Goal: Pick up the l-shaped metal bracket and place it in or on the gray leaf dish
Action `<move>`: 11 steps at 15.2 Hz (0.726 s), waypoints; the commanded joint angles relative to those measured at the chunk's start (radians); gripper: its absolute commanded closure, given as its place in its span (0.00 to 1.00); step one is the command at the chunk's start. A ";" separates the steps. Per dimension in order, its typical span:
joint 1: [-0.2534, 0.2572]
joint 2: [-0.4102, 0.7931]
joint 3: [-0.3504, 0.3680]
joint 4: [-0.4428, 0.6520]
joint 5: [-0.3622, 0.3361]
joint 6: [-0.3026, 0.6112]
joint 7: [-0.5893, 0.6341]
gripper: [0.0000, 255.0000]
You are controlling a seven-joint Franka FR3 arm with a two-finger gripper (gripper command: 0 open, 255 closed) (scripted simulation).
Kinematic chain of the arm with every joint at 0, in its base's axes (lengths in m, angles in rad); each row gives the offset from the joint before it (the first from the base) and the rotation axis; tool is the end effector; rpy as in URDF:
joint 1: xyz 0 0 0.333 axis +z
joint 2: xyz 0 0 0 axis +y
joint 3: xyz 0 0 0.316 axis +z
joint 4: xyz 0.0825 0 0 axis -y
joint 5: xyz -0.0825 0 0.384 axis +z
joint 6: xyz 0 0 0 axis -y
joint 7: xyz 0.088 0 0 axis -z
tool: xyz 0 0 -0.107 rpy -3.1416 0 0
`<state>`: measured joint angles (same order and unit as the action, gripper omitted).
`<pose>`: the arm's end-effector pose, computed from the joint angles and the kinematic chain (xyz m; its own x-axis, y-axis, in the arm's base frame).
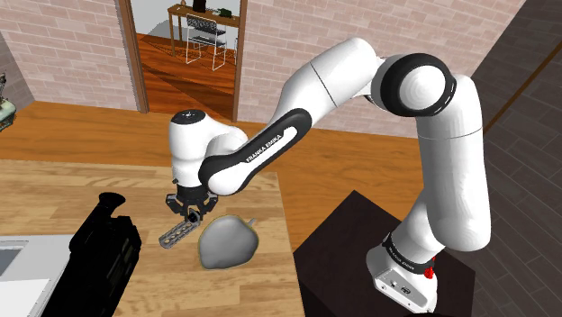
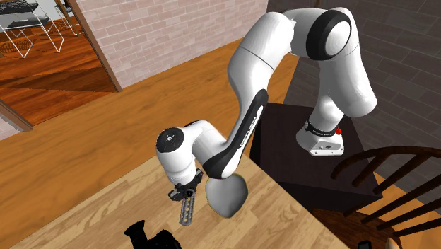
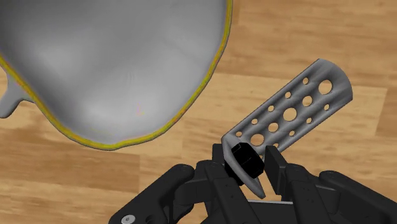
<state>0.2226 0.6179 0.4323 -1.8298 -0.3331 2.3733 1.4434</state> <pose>0.5254 0.3757 0.2189 0.8156 -0.5784 -0.0153 -0.5785 -0.8157 -0.0045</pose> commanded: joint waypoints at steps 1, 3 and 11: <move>-0.001 0.003 -0.002 0.001 -0.001 0.001 -0.001 1.00; -0.007 -0.016 0.006 0.000 0.009 -0.017 -0.006 1.00; -0.028 -0.087 0.036 0.006 0.048 -0.090 -0.029 1.00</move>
<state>0.1956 0.5384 0.4642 -1.8278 -0.2901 2.2946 1.4158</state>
